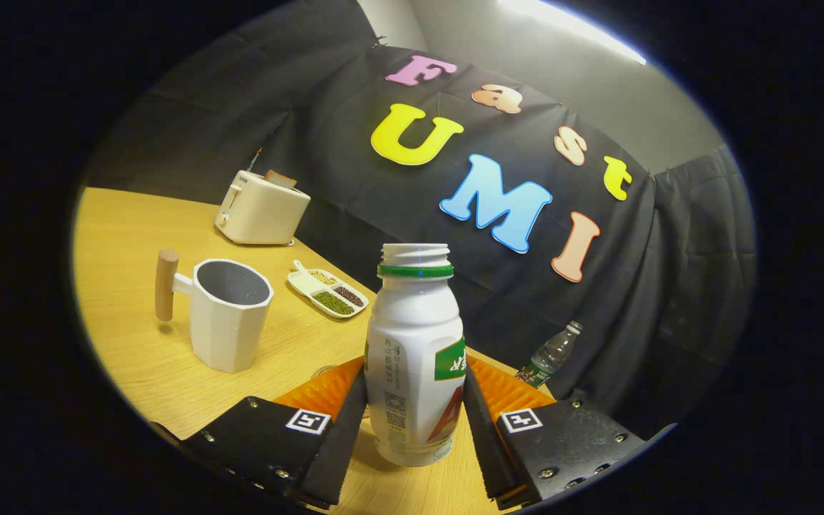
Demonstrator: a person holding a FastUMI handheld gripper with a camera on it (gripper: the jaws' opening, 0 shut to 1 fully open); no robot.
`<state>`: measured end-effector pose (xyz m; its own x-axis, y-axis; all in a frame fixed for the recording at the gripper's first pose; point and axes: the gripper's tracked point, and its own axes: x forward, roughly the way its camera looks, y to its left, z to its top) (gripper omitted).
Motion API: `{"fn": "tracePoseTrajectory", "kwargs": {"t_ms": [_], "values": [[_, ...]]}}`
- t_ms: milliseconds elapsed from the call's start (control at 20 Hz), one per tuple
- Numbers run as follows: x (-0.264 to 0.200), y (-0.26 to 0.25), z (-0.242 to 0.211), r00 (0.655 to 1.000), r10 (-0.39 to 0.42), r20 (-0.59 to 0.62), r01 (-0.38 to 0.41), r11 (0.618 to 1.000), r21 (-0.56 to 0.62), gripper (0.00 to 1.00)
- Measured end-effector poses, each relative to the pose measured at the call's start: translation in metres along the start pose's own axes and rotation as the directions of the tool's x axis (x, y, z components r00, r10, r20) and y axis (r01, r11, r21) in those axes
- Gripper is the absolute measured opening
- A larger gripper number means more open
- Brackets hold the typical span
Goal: Take the bottle from table, then pour the juice into the cup, finally place the bottle on the coaster
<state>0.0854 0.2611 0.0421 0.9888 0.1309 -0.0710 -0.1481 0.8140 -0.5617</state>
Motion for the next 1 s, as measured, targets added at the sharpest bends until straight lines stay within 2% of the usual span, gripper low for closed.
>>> {"fn": "tracePoseTrajectory", "kwargs": {"t_ms": [250, 550, 1000], "values": [[0.007, 0.012, 0.016, 1.0, 0.004, 0.013, -0.002, 0.99, -0.142, 0.72], [0.006, 0.03, 0.032, 0.999, 0.008, 0.044, 0.006, 0.95, -0.311, 0.72], [0.01, 0.037, 0.036, 0.999, 0.002, 0.041, 0.017, 0.895, -0.445, 0.72]]}}
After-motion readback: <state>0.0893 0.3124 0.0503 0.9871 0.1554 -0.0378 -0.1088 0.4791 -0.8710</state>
